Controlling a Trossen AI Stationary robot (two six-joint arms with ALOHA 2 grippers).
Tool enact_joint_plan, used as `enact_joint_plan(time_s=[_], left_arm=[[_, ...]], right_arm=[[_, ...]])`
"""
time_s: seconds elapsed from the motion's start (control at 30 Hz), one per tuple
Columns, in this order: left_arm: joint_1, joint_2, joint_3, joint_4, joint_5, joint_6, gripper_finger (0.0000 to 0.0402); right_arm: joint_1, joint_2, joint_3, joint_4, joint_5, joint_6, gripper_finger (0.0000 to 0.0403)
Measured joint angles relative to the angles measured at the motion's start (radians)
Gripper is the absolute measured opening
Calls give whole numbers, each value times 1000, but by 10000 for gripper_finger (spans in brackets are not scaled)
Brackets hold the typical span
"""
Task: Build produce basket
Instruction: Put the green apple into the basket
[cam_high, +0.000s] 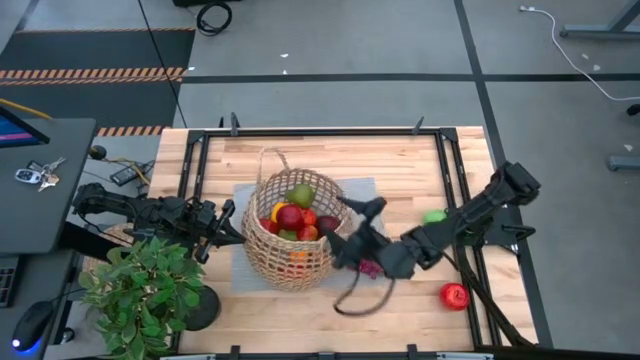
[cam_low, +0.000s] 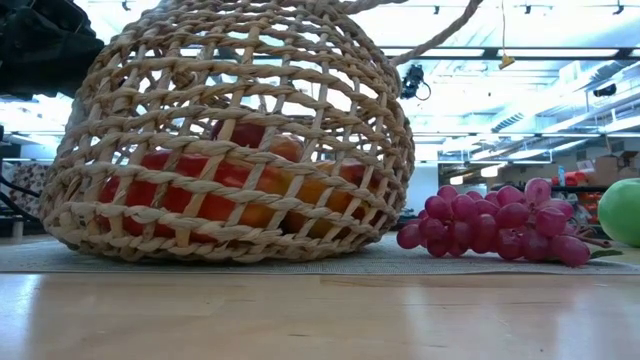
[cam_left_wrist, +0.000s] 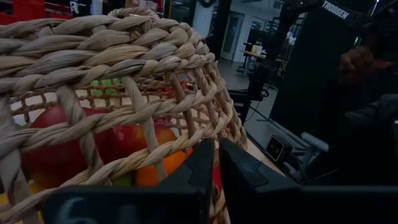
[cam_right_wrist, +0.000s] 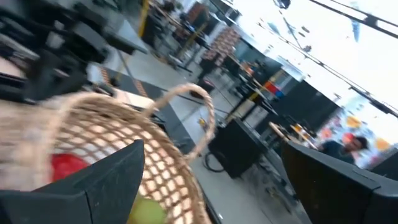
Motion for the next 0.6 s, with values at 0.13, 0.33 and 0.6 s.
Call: enact_joint_plan(time_s=[0.13,0.33,0.6], left_arm=[[0,0,0,0,0,0,30],[0,0,0,0,0,0,31],[0,0,0,0,0,0,32]], right_arm=[[69,-1,0,-1,-2,0,380],[192,-1,-1,-47,-100,135,380],[312,-1,-1,-539,-318,844,380]])
